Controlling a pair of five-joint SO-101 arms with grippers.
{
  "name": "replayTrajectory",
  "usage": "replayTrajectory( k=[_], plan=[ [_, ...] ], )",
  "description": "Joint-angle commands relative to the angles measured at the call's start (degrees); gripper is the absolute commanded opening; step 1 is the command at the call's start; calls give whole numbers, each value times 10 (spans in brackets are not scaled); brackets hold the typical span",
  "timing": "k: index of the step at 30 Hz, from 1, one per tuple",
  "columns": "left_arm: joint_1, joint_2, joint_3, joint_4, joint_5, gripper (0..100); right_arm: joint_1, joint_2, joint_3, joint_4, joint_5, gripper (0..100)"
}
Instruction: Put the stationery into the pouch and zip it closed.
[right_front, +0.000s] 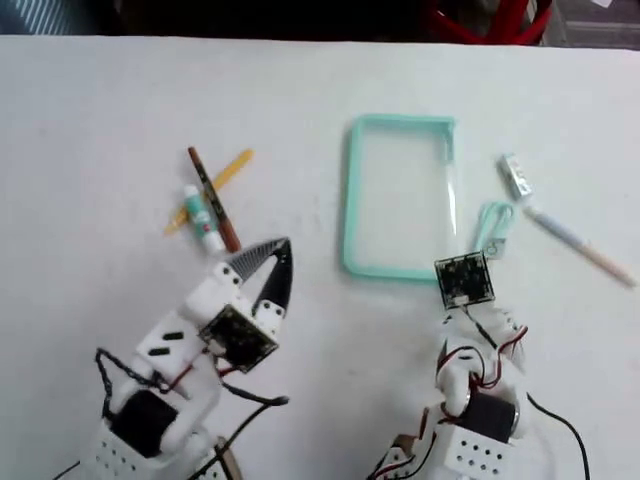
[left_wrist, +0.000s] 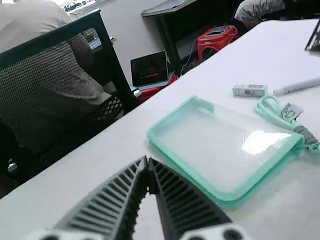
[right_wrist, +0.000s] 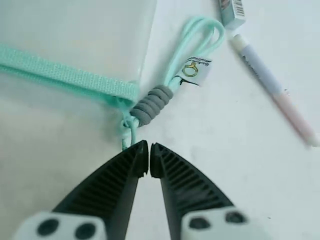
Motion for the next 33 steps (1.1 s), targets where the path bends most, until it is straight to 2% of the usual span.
replayTrajectory(
  k=[1, 5, 9, 14, 16, 20, 25, 26, 30, 33],
  plan=[
    [7, 41, -4, -9, -7, 28, -23, -5, -1, 15, 5, 32],
    [10, 141, -76, 8, -4, 28, -31, -5, 0, 16, 5, 99],
    [7, 295, -165, 8, 32, 28, -32, -5, 3, 16, 5, 149],
    [9, 550, -266, 8, 36, 28, -29, -5, 4, 16, 5, 153],
    [11, 608, -285, 5, 36, 28, -29, -5, 4, 17, 6, 153],
    [8, 629, -279, -18, 36, 45, -29, -5, 4, 31, 32, 152],
    [7, 633, -227, -76, 38, 248, -34, -5, 4, 45, 61, 152],
    [7, 633, -218, -86, 38, 264, -34, -5, 4, 45, 62, 152],
    [5, 634, -212, -98, 37, 241, -34, -5, 4, 43, 58, 153],
    [-23, 635, -211, -121, 38, 241, -30, -5, 1, 41, 56, 153]
  ],
)
